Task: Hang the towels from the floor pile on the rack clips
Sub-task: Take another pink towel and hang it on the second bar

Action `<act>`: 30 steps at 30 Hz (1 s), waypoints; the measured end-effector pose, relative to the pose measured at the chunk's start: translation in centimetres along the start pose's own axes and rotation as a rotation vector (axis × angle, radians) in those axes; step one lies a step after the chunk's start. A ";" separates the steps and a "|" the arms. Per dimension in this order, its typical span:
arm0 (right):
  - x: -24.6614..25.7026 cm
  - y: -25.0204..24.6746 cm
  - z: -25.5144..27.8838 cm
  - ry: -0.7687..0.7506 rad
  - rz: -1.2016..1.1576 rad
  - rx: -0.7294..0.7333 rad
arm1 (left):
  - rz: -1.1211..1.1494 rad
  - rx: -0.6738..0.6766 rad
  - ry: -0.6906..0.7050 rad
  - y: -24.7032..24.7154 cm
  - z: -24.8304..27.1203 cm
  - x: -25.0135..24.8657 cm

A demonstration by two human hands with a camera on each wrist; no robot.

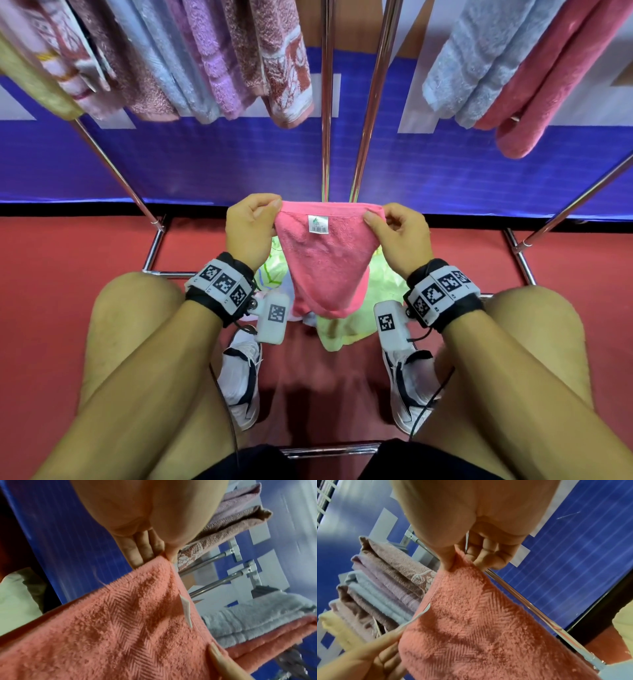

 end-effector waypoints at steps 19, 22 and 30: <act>1.0 5.0 3.3 0.015 0.017 0.282 | -0.017 0.259 0.063 6.4 4.2 -0.1; 0.8 4.7 2.9 0.063 -0.057 0.308 | 0.033 0.249 0.038 6.5 3.8 0.2; 0.9 3.9 2.3 -0.033 -0.020 0.294 | 0.078 0.400 0.012 7.6 3.6 1.6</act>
Point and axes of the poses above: each hand's wrist, its own z-axis away from the middle knuckle, its own y-axis out of the palm, x = y × z, the point moved 7 cm from there along -z, towards the middle knuckle, and after that the axes turned 15 degrees about y, right-handed, at the moved point
